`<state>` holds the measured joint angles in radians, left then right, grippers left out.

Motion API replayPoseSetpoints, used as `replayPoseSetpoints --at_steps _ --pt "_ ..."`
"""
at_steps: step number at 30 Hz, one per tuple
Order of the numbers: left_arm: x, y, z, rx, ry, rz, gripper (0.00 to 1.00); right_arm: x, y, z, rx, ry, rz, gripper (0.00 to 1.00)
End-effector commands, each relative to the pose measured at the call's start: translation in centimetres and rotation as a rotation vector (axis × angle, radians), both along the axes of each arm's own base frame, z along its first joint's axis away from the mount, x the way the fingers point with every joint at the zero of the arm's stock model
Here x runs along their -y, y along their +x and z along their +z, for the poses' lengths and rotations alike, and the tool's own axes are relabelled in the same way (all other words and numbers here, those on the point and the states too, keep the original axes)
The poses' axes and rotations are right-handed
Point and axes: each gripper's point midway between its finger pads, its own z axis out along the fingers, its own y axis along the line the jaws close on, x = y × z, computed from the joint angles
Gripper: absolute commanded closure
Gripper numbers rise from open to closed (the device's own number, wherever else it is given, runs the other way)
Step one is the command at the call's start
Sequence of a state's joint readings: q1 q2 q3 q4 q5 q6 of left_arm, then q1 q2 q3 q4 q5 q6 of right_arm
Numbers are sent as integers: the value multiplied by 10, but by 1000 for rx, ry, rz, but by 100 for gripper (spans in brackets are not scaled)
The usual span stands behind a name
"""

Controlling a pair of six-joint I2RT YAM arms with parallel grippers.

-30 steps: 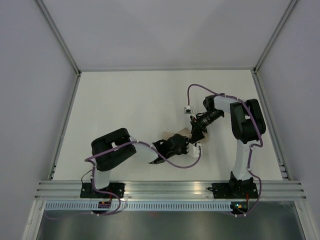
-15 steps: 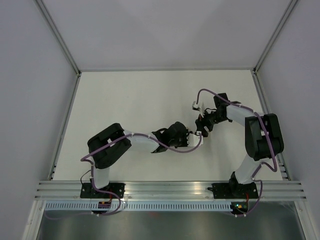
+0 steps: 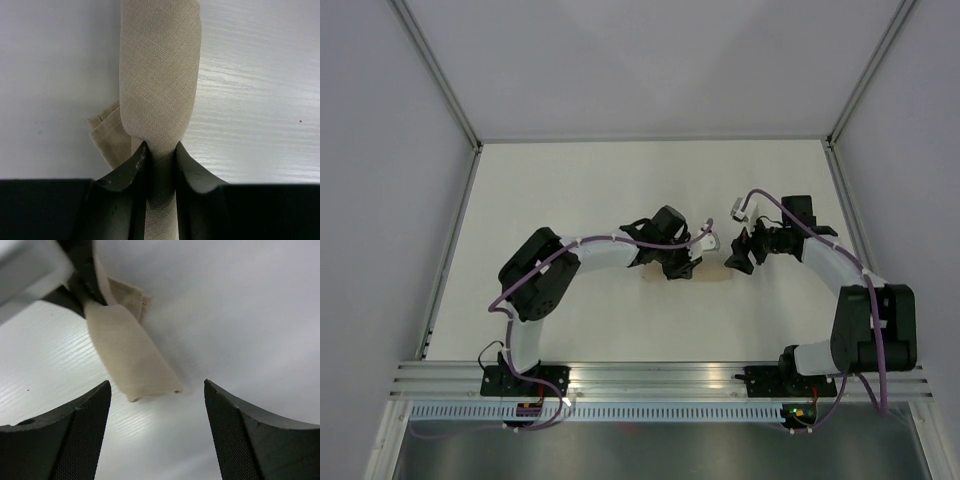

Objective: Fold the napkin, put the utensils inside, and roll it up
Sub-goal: Roll the napkin with the utensil

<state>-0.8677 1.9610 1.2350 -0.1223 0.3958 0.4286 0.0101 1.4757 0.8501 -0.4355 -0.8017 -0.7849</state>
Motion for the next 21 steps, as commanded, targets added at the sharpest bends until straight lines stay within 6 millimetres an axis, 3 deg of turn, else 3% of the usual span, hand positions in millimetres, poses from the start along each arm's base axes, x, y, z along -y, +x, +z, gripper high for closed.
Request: replayPoseSetpoints --at_steps 1,5,9,10,11,14,21 --pt "-17 -31 -19 -325 51 28 98 -5 -6 31 210 12 46 19" --pt "-16 -31 -23 -413 62 34 97 -11 -24 33 267 -11 86 17" --pt "-17 -34 -32 -505 96 41 97 -24 -46 15 286 -66 151 17" --pt "-20 -37 -34 -532 115 43 97 -34 -48 19 341 -74 181 18" --pt "-18 -36 -37 -558 113 41 97 -33 -52 8 335 -105 171 17" --pt "-18 -40 -40 -624 127 41 97 -47 -51 9 407 -126 205 17" --pt "-20 -39 -47 -705 148 53 97 -61 -49 -15 412 -206 267 16"
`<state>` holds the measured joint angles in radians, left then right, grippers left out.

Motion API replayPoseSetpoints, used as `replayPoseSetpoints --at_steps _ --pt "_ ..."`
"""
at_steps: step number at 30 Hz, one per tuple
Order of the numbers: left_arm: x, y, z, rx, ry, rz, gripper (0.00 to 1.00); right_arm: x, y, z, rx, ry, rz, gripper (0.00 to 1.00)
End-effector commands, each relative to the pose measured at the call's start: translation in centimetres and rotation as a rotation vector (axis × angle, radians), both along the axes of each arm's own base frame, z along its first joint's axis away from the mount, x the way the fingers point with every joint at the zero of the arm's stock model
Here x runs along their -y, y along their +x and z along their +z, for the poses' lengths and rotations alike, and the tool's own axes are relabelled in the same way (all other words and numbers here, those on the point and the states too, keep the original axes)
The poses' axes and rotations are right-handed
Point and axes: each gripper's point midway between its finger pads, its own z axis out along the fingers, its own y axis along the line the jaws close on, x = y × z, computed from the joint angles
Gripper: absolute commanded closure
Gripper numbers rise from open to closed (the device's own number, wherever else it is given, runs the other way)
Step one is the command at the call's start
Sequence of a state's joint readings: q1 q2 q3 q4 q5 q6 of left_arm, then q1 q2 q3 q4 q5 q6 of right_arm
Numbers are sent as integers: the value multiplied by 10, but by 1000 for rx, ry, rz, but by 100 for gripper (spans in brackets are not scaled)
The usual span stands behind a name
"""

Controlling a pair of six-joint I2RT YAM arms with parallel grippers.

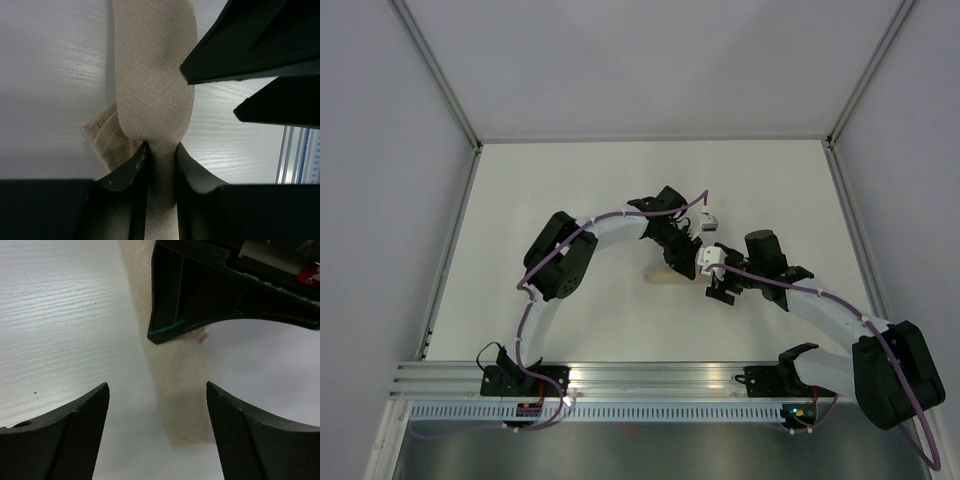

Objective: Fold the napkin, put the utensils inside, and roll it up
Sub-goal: Roll the napkin with the utensil

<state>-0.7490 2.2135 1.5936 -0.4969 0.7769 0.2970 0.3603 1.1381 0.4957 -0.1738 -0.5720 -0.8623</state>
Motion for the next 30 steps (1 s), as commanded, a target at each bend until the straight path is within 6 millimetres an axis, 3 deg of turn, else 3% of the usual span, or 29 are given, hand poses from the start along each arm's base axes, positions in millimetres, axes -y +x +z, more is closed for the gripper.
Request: replayPoseSetpoints --at_steps 1,11,15,20,25,26,28,30 --pt "-25 -35 -40 -201 164 9 97 -7 15 -2 84 -40 16 16" --pt "-26 -36 -45 -246 163 1 95 -14 18 -32 84 -103 31 19" --pt "-24 -33 -41 -260 145 -5 87 -13 17 -39 69 -117 32 24" --pt "-21 -27 -31 -234 125 4 68 -11 13 -43 45 -135 45 45" --pt "-17 -15 -13 -167 73 36 60 -12 9 -44 14 -137 61 65" --pt "-10 -5 0 -112 32 54 59 -11 5 -47 -11 -145 65 65" --pt "-13 3 4 -54 21 87 59 -13 5 -45 -19 -143 76 67" --pt "-11 17 23 45 -27 136 56 -12 1 -48 -47 -153 88 69"
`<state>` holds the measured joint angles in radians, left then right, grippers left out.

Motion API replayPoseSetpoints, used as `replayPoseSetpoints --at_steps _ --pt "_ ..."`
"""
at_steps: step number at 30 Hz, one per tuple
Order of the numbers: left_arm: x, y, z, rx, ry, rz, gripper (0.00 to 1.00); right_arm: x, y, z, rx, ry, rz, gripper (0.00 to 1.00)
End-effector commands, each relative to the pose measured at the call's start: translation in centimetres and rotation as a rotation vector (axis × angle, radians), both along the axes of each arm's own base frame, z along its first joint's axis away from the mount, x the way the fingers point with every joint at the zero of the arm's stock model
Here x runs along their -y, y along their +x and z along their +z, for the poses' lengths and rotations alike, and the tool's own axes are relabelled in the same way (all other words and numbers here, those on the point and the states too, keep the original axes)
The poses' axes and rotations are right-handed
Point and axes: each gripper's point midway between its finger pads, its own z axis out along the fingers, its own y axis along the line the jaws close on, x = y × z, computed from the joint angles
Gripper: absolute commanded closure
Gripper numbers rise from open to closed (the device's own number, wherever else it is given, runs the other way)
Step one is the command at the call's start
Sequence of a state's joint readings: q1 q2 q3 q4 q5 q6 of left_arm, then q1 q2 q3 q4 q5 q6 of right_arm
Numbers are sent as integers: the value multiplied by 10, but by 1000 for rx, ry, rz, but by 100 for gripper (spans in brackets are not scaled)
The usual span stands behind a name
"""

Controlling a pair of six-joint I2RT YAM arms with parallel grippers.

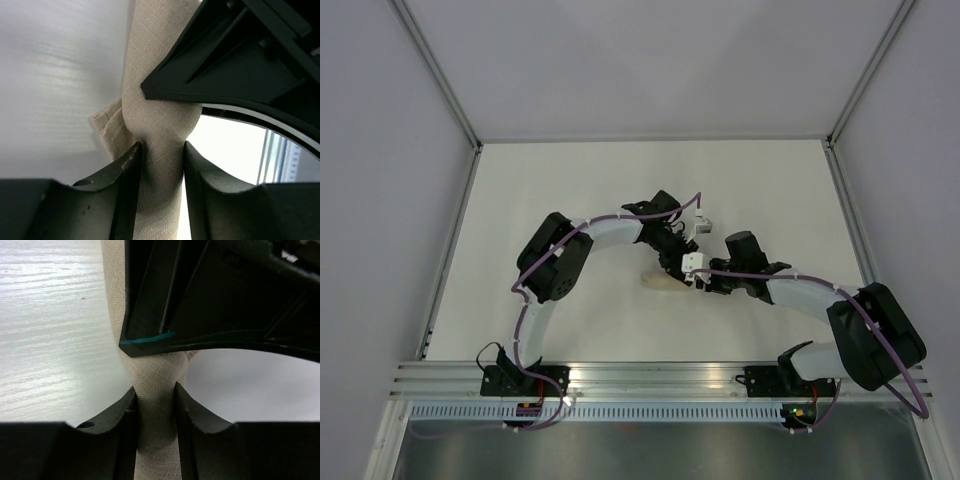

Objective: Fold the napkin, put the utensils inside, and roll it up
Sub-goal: Roll the napkin with the utensil

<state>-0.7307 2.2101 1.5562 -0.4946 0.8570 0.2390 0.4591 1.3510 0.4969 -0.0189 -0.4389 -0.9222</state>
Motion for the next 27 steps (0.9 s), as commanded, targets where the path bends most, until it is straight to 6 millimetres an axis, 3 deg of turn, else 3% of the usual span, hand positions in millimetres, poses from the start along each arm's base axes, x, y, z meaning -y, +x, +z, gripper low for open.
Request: replayPoseSetpoints --at_steps 1,6,10,12,14,15,16,17,18,21,23,27 --pt "-6 35 29 189 -17 136 56 -3 -12 -4 -81 -13 42 70" --pt "-16 71 57 439 -71 326 55 -3 -22 -8 -195 -23 75 73" --pt "-25 85 104 593 -180 454 54 -2 -25 -12 -282 -38 95 73" --pt "-35 93 108 654 -185 530 54 -1 -27 -13 -317 -38 103 74" --pt "-43 96 125 713 -212 576 54 -1 -28 -15 -364 -41 113 74" --pt "-56 99 118 744 -177 628 55 0 -27 -15 -381 -40 113 74" --pt "-57 103 129 785 -217 662 55 1 -27 -16 -414 -47 111 74" --pt "-62 102 141 811 -243 689 55 2 -25 -17 -428 -47 113 75" --pt "-71 99 132 819 -223 713 55 1 -26 -16 -445 -40 118 75" --pt "-79 94 139 867 -238 755 54 0 -16 -14 -491 -30 122 75" --pt "-87 94 143 923 -220 789 53 4 -20 -20 -562 -40 117 75" --pt "-82 78 143 968 -225 745 53 5 -12 -26 -629 -45 119 75"
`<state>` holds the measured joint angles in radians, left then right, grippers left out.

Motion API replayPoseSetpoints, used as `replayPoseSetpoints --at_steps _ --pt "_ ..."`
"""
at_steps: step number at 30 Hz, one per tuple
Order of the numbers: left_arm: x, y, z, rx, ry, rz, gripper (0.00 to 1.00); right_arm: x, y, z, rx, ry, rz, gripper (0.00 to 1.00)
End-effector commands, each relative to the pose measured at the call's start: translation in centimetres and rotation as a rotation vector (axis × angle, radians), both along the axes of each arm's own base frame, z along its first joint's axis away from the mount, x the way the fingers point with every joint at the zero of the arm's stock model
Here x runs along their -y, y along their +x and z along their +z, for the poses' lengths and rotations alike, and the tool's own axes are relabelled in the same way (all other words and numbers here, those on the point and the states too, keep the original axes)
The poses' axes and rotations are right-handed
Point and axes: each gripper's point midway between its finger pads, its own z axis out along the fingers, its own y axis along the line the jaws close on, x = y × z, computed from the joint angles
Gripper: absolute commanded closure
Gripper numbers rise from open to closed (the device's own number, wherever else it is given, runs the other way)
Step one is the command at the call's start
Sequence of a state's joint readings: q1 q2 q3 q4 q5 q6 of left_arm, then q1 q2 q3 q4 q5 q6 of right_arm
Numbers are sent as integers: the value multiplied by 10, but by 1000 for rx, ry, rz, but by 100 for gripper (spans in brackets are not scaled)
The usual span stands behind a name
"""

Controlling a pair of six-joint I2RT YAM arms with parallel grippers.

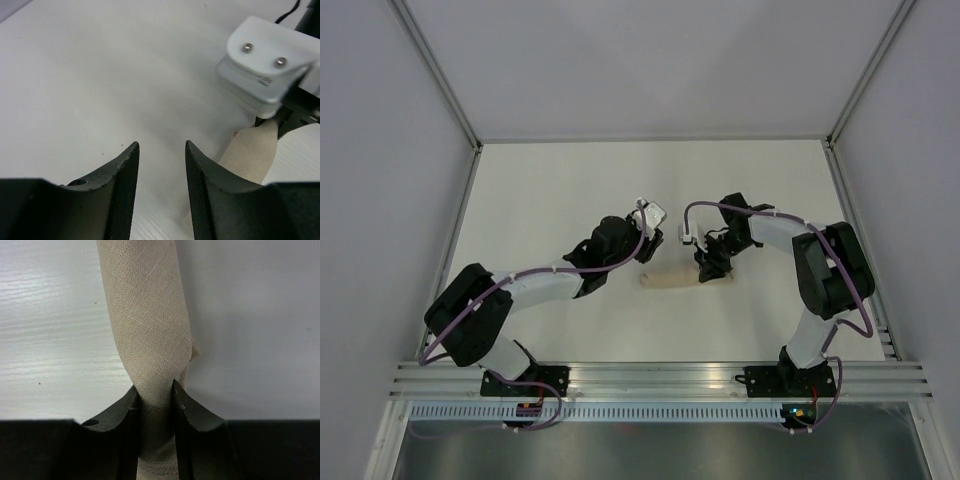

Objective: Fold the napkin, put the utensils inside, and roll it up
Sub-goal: Roll the napkin with the utensil

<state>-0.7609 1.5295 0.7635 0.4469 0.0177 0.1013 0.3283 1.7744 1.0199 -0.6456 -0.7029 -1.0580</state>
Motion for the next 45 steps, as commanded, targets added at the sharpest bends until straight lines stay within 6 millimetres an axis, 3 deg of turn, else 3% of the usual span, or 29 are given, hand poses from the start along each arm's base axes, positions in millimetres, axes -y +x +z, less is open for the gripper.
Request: replayPoseSetpoints --at_steps 1,6,21,22,31,40,44,45 --pt "5 0 38 160 -30 16 52 11 -25 -23 -159 -47 42 75" --pt "29 -28 14 221 137 -72 52 11 -21 -27 -216 -53 38 75" --pt "78 -75 -45 271 434 -379 40 11 -11 -34 -288 -69 31 74" --pt "80 -75 -45 277 436 -381 36 12 -11 -34 -294 -70 28 74" --pt "86 -68 -74 279 526 -413 36 13 -11 -40 -310 -77 31 74" --pt "75 -53 -98 288 626 -375 36 15 -10 -43 -318 -82 31 73" --pt "71 -53 -106 244 644 -383 44 15 -10 -42 -323 -82 29 71" --pt "69 -54 -109 225 648 -389 51 15 -10 -41 -324 -80 28 71"
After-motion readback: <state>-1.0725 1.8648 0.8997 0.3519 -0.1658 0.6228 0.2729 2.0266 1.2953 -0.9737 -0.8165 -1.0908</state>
